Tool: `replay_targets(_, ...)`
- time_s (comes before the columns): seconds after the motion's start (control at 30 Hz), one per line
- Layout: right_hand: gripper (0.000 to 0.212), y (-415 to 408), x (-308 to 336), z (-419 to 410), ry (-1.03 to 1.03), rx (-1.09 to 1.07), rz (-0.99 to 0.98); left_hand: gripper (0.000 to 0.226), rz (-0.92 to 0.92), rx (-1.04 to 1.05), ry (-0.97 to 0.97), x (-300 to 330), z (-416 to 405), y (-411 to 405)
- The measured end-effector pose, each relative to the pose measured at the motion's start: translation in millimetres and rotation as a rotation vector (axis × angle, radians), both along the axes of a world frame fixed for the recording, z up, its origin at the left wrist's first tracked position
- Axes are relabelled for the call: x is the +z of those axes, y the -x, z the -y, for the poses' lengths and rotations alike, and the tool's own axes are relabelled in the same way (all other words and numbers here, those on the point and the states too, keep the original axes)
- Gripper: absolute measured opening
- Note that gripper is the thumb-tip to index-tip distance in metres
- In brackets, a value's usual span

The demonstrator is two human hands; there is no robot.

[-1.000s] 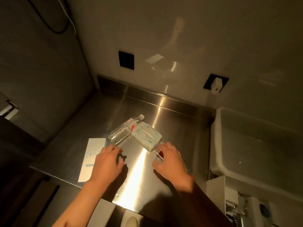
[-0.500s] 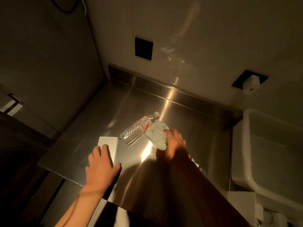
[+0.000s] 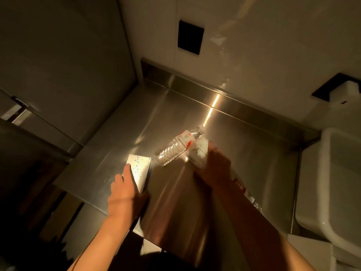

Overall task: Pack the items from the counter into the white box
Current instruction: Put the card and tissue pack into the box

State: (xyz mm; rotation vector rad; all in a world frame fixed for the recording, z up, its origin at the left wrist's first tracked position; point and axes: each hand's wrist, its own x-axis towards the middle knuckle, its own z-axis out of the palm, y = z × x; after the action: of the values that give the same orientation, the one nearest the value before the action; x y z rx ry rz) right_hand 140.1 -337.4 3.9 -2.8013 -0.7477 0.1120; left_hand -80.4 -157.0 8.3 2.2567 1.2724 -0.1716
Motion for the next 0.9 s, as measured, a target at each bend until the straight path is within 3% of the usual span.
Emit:
replay_targets(0.17, 0.100, 0, 2, -3, 0.111, -0.062, -0.011, 0.114, 0.004, -0.001, -0.042, 3, -3, 10)
replay_targets(0.4, 0.107, 6, 16, 0, 0.090, -0.081, 0.106, 0.104, 0.132, -0.016, -0.098, 30, -7, 12)
replay_targets(0.57, 0.110, -2, 54, 17, -0.065, -0.090, -0.095, 0.104, 0.272, -0.087, -0.113, 56, 6, 4)
replay_targets(0.73, 0.108, 13, 102, 76, -0.165, -0.130, -0.047, 0.105, 0.379, -0.239, -0.101, 80, 45, -21)
replay_targets(0.9, 0.118, 37, 133, 171, -0.245, -0.187, -0.029, 0.102, 0.510, -0.406, -0.067, 104, 108, -49)
